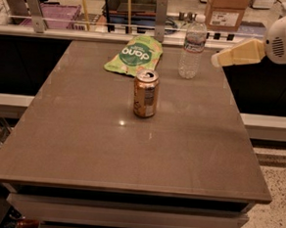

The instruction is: Knock water bottle over

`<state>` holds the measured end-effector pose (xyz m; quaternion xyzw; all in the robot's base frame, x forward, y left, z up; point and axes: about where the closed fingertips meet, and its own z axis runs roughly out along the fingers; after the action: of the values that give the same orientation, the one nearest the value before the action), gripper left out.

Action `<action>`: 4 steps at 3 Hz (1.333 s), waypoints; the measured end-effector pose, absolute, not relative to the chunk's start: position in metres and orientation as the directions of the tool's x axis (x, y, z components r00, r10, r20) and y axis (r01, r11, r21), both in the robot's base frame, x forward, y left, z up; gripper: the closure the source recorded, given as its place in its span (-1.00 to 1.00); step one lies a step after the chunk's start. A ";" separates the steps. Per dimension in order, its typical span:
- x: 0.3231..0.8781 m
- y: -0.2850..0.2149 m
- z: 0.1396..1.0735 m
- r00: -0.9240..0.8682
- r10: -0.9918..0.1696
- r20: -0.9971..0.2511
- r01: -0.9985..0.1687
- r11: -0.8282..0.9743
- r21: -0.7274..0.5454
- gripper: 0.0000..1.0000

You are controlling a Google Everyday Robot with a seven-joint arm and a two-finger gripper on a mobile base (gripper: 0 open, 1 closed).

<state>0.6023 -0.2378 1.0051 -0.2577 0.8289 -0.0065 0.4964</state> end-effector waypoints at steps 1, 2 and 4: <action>0.619 -0.224 0.999 -0.359 -0.414 -0.836 -0.431 0.868 -0.245 -1.00; 0.641 -0.195 0.987 -0.338 -0.393 -0.855 -0.475 0.856 -0.206 -1.00; 0.659 -0.194 0.979 -0.331 -0.376 -0.866 -0.466 0.863 -0.196 -1.00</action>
Offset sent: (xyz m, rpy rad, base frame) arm 0.0487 0.0508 -0.0258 0.0972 -0.0082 0.0813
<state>0.6590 -0.1936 0.9788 -0.2582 0.8147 0.0436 0.5174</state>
